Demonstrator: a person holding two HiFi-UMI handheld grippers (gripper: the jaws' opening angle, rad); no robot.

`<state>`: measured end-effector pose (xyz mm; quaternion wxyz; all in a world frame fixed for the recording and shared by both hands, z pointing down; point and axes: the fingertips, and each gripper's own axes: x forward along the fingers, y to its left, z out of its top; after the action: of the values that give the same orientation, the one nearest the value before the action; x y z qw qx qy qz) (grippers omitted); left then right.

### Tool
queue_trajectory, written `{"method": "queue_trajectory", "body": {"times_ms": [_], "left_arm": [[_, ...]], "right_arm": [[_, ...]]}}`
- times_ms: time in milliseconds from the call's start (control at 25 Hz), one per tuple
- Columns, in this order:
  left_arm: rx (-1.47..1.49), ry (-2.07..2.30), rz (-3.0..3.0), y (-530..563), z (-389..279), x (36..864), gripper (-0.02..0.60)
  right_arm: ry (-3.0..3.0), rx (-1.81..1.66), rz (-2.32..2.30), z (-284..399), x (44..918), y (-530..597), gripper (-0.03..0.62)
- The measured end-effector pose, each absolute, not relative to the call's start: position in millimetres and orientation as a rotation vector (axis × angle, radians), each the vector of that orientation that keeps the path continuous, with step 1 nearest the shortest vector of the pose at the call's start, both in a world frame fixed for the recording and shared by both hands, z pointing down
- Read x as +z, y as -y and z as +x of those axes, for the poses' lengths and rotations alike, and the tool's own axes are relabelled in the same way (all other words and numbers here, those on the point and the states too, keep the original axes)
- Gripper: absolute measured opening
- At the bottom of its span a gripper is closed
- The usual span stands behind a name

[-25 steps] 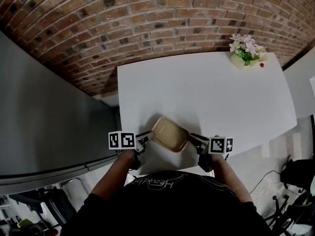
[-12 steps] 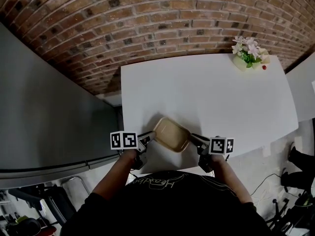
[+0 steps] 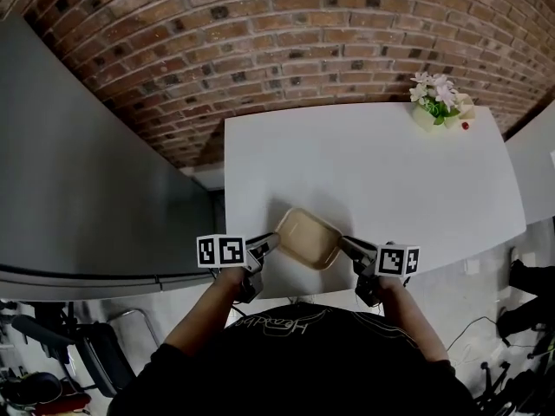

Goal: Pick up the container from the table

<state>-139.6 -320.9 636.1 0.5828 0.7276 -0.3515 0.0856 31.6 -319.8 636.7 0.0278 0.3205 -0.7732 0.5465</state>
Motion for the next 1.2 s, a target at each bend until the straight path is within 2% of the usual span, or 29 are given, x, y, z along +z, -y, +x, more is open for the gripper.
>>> {"method": "queue_trajectory", "body": {"times_ms": [640,840,1200], "left_arm": [[0.1,0.912,1.962,260,-109,516,0.091],[0.052,0.918,2.025,231,-91,485,0.091],[-0.097,0.969,2.147,175,-79,423,0.091]], "right_arm": [[2.69,1.461,1.035,64,523,264,0.057],[2.777,1.247,1.094,84,483,234,0.057],[2.96,1.104,1.101,99,420,173,0.058]]}}
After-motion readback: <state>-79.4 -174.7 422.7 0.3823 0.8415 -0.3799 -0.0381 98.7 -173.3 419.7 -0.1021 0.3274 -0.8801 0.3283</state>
